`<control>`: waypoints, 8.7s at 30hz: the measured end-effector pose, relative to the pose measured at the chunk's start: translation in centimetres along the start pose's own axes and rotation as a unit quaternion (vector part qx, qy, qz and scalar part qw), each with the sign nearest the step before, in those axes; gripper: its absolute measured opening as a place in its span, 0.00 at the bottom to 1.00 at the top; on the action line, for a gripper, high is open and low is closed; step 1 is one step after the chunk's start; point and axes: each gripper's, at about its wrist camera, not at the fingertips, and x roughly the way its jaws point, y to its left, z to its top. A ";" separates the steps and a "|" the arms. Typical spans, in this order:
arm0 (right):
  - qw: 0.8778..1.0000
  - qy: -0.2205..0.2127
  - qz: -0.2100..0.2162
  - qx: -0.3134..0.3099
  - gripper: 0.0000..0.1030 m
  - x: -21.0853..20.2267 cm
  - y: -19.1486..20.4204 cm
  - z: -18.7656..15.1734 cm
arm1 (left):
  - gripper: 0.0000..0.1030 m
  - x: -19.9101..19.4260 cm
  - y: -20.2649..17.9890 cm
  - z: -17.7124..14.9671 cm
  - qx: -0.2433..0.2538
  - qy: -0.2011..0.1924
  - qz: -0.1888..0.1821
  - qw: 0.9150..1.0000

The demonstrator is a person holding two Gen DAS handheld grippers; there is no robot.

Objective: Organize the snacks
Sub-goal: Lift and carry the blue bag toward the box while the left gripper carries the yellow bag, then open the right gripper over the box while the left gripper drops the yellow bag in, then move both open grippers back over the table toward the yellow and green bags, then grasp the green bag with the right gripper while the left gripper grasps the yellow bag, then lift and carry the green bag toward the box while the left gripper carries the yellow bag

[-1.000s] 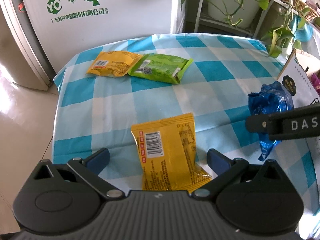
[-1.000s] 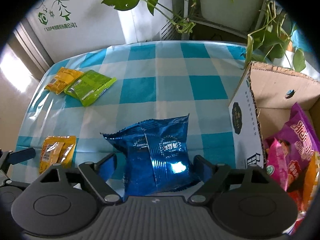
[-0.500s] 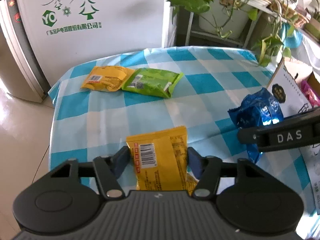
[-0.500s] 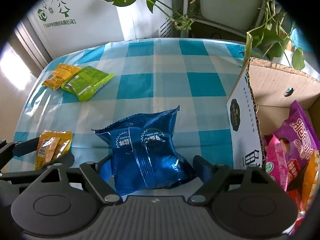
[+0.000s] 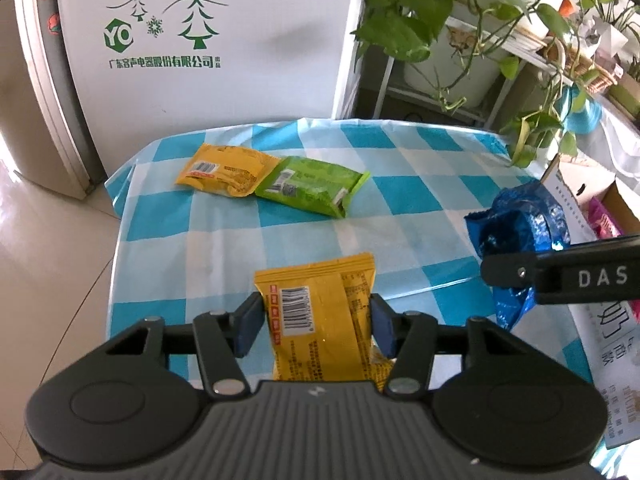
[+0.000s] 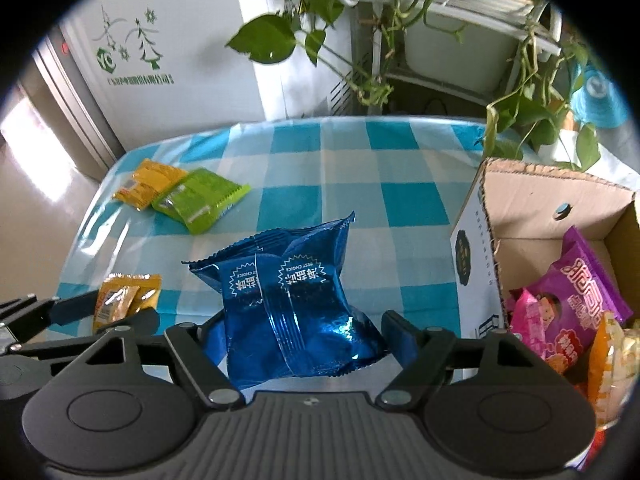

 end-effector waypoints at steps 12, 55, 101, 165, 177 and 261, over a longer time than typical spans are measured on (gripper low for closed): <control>0.998 -0.053 -0.001 0.013 0.80 -4.2 -0.3 -0.6 | 0.53 -1.3 0.0 0.1 -0.011 -0.024 0.001 1.000; 0.975 -0.190 -0.039 0.112 0.81 -14.6 -12.7 -2.2 | 0.53 -5.4 -13.5 3.0 0.038 -0.095 -0.133 0.986; 0.955 -0.196 -0.039 0.221 0.89 -15.7 -18.6 -4.5 | 0.90 -6.7 -21.9 0.6 0.151 -0.049 -0.186 0.970; 0.985 -0.113 0.093 -0.091 0.92 -5.1 1.0 1.8 | 0.91 3.9 9.2 11.2 -0.176 0.024 0.052 0.983; 0.971 -0.095 0.139 -0.171 0.92 -0.2 4.4 3.5 | 0.92 8.4 9.8 12.3 -0.209 0.051 0.048 0.975; 0.997 -0.009 -0.018 0.079 0.58 -1.9 1.4 -7.9 | 0.81 2.4 0.6 1.8 0.040 0.029 -0.038 0.998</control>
